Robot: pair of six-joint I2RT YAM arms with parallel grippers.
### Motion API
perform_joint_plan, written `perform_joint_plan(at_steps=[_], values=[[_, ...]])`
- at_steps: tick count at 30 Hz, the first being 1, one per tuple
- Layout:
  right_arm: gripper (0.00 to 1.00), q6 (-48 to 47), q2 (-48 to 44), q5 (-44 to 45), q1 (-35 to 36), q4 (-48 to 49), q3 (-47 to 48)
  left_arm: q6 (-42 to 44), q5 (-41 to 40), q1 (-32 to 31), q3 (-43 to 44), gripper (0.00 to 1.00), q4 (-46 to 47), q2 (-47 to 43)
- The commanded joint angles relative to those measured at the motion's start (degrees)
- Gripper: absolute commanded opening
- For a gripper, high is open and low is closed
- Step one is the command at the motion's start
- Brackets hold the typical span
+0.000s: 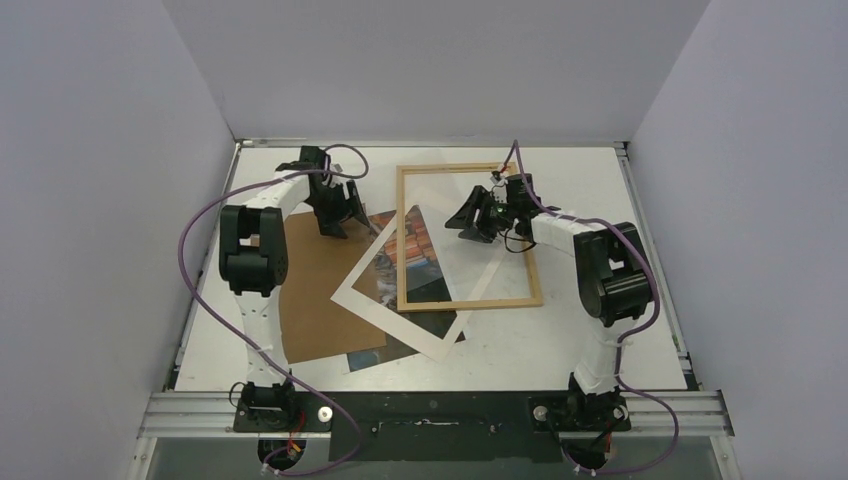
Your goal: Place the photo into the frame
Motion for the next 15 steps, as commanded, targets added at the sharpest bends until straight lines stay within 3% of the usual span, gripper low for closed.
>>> perform_joint_plan(at_steps=[1, 7, 15], values=[[0.55, -4.8, 1.3, -2.7, 0.3, 0.8, 5.1, 8.0, -6.7, 0.3, 3.6, 0.68, -5.7, 4.6], [0.58, -7.5, 4.3, -5.9, 0.1, 0.6, 9.7, 11.5, -8.0, -0.1, 5.5, 0.65, -7.2, 6.4], [0.69, -9.2, 9.2, -9.7, -1.8, 0.4, 14.8, 13.3, -10.5, -1.7, 5.5, 0.61, -8.2, 8.1]])
